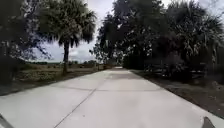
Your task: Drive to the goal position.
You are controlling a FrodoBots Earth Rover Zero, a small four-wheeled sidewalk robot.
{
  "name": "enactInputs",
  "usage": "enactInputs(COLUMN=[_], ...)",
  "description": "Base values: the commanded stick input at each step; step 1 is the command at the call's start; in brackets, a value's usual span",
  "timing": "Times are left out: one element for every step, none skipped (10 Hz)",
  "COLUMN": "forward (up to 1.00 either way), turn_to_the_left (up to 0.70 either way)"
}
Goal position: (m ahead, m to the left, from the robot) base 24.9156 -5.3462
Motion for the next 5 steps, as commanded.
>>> enactInputs(forward=[0.7, 0.7, 0.7, 0.7, 0.7], turn_to_the_left=[0.0, 0.0, 0.0, 0.0, 0.0])
